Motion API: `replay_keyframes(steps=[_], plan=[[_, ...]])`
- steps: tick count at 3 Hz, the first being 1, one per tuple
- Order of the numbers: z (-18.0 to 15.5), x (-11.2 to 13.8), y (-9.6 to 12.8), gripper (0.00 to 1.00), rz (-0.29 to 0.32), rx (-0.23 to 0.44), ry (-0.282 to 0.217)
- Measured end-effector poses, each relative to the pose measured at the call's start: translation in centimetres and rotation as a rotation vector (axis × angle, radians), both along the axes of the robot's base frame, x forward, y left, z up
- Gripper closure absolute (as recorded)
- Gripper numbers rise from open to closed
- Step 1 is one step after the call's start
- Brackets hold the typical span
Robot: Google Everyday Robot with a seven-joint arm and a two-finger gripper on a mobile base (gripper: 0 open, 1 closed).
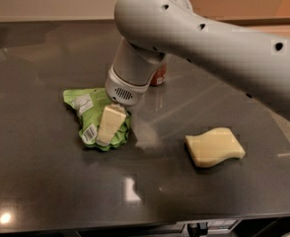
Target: Pick green rice chip bag
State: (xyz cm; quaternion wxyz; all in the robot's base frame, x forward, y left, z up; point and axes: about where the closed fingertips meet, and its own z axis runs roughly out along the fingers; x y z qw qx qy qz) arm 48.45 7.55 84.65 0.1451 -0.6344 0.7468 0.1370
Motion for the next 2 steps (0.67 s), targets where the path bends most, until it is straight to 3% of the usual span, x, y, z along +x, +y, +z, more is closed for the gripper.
replay_keyframes(steps=[2], plan=[[0.19,0.22,-0.38,0.88,0.005,-0.019,0.015]])
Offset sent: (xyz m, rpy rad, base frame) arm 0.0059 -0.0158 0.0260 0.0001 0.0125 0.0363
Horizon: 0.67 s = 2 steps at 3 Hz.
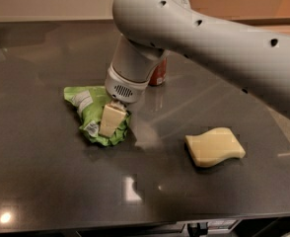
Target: Pick green rice chip bag
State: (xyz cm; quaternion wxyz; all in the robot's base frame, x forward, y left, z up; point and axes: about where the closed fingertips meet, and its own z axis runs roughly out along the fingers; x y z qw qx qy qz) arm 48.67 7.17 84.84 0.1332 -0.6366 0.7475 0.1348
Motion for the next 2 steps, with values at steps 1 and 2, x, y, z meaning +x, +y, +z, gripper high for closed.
replay_keyframes(steps=[1,2], plan=[[1.7,0.1,-0.7,1.00,0.019,0.029,-0.005],[5.5,-0.1,-2.4,1.00,0.053,0.091,-0.020]])
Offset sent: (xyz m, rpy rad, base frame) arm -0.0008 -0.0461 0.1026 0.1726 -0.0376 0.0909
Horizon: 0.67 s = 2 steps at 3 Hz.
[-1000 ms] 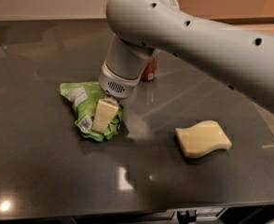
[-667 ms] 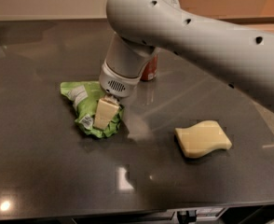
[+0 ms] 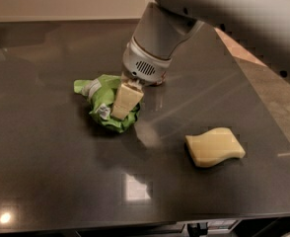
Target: Pick green rice chip bag
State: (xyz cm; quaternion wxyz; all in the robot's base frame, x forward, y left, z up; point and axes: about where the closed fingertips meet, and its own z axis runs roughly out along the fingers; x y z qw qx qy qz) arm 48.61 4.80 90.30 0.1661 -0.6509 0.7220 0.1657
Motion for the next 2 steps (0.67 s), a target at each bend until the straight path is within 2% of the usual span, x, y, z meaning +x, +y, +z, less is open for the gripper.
replay_keyframes(steps=[2], plan=[[6.6,-1.1,-2.6,1.00,0.064,0.107,-0.008]])
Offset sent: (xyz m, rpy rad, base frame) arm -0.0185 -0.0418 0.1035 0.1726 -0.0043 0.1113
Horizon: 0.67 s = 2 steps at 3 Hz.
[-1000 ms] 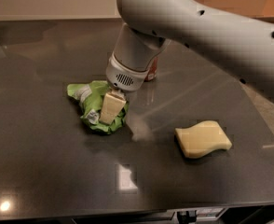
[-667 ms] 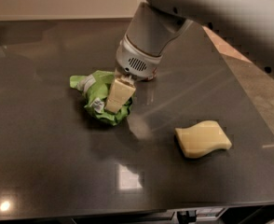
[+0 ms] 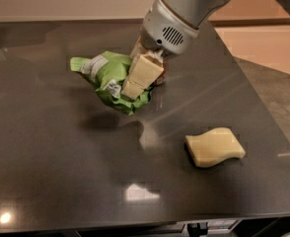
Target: Pick green rice chip bag
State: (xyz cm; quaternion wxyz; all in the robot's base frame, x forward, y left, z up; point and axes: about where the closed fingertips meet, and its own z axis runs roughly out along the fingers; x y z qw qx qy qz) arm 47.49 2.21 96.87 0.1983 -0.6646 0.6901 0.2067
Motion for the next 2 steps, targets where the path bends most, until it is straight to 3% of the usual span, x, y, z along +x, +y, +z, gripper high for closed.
replay_keyframes(steps=[2], plan=[[5.4,-0.8,-1.2,1.00,0.073,0.087,-0.018]])
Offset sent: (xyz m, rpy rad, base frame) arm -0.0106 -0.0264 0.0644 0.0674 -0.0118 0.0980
